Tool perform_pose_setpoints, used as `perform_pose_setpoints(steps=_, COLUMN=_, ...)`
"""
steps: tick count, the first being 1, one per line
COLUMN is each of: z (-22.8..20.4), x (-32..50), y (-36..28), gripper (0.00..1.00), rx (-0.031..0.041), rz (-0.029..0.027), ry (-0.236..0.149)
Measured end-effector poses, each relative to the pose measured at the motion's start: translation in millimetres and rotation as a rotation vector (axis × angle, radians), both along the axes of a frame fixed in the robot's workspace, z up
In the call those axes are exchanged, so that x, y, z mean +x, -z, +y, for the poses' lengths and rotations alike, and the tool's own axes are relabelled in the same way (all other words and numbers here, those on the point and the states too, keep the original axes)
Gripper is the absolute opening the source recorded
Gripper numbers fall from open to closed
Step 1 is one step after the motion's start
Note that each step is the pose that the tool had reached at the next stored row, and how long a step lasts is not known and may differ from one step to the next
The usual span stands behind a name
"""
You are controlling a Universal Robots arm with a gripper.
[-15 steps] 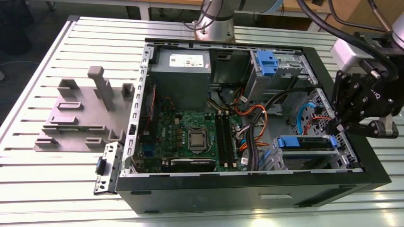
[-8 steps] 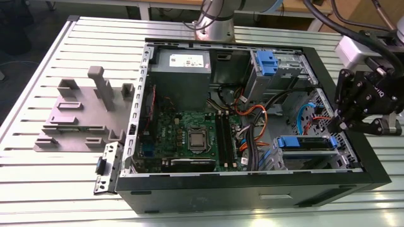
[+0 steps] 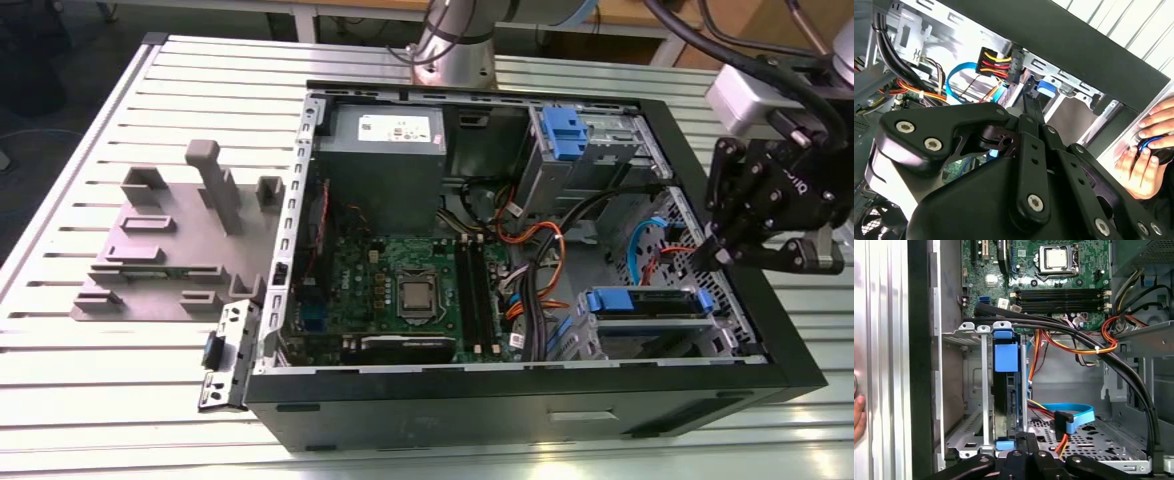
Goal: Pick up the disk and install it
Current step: 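Insert the first disk wire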
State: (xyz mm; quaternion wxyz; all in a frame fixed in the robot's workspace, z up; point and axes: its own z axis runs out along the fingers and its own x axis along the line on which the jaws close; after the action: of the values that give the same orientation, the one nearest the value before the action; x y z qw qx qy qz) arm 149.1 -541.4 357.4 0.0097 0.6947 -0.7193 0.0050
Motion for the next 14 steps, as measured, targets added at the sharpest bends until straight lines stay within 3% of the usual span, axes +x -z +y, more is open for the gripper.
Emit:
perform_pose_setpoints(steps=4, z=5.0, x=0.5, y=0.0, gripper=0.11, rx=0.0000, rz=0.0004, ry=-0.002)
perform_pose_setpoints(steps=14, z=11.0, x=2.1, y=-2.2, gripper=0.11, rx=-0.0003, rz=0.0012, ry=-0.007)
